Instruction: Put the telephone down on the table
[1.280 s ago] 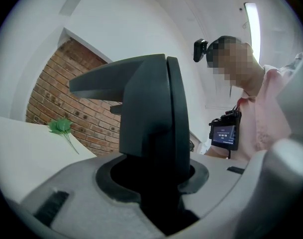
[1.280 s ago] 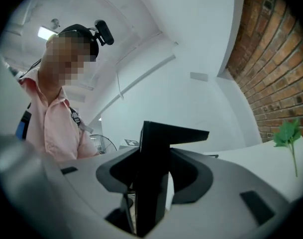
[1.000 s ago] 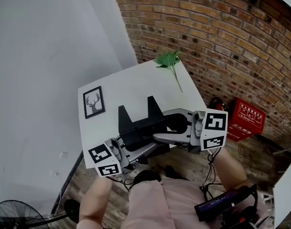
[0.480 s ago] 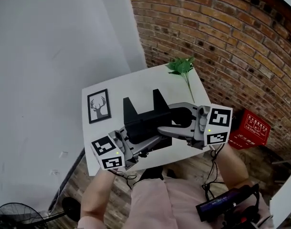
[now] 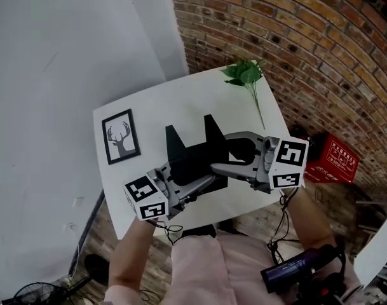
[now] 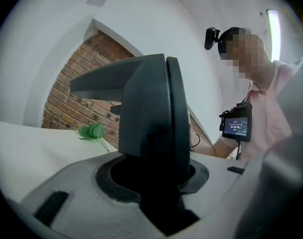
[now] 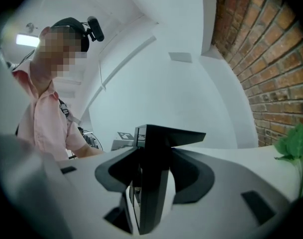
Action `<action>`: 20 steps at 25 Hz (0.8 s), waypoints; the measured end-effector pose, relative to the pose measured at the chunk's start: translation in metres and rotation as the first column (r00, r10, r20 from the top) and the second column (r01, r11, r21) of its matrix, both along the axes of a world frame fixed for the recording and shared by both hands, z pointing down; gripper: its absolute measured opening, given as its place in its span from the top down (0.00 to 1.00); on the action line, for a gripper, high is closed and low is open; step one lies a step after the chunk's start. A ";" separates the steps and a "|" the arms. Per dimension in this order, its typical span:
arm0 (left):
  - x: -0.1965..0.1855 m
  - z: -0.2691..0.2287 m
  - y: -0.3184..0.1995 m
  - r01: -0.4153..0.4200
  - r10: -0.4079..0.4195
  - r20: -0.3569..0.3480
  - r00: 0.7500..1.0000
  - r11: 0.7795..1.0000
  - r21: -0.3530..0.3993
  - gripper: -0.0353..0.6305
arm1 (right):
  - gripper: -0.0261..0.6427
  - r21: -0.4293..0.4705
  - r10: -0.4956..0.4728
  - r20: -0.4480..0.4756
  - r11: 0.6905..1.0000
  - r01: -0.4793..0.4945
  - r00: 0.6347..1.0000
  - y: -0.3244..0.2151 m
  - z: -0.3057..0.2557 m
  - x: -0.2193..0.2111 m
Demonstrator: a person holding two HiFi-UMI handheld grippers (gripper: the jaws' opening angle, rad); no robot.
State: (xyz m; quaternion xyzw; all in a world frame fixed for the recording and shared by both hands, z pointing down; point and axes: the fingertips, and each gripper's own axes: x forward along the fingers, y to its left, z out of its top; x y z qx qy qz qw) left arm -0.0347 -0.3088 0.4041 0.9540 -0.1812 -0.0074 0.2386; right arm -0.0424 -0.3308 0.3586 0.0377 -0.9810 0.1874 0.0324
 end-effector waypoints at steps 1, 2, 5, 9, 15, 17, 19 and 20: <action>-0.001 0.006 -0.003 -0.001 0.001 -0.002 1.000 1.000 -0.015 0.71 | 0.66 -0.015 0.004 -0.007 1.000 -0.004 1.000 -0.003 0.007 -0.001; -0.003 0.013 -0.005 -0.002 0.002 -0.003 1.000 1.000 -0.030 0.71 | 0.66 -0.030 0.007 -0.012 1.000 -0.008 1.000 -0.007 0.014 -0.003; -0.006 0.035 -0.012 -0.012 0.011 -0.019 1.000 0.997 -0.074 0.71 | 0.66 -0.071 0.015 -0.028 0.997 -0.017 0.999 -0.016 0.036 -0.006; -0.009 0.063 -0.019 -0.014 0.006 -0.060 0.998 0.992 -0.129 0.71 | 0.66 -0.122 0.017 -0.047 0.992 -0.023 0.999 -0.025 0.063 -0.010; -0.008 0.091 -0.024 -0.003 -0.011 -0.077 0.997 0.984 -0.176 0.71 | 0.66 -0.167 0.003 -0.080 0.986 -0.016 0.997 -0.031 0.093 -0.011; -0.009 0.100 -0.026 0.002 -0.016 -0.072 0.997 0.983 -0.186 0.71 | 0.65 -0.178 0.003 -0.094 0.984 -0.020 0.996 -0.033 0.102 -0.012; -0.010 0.107 -0.027 0.004 -0.018 -0.073 0.997 0.980 -0.198 0.71 | 0.65 -0.187 0.009 -0.107 0.982 -0.029 0.994 -0.035 0.111 -0.013; -0.010 0.110 -0.028 0.003 -0.019 -0.075 0.997 0.979 -0.205 0.71 | 0.65 -0.192 0.011 -0.113 0.981 -0.033 0.994 -0.036 0.114 -0.013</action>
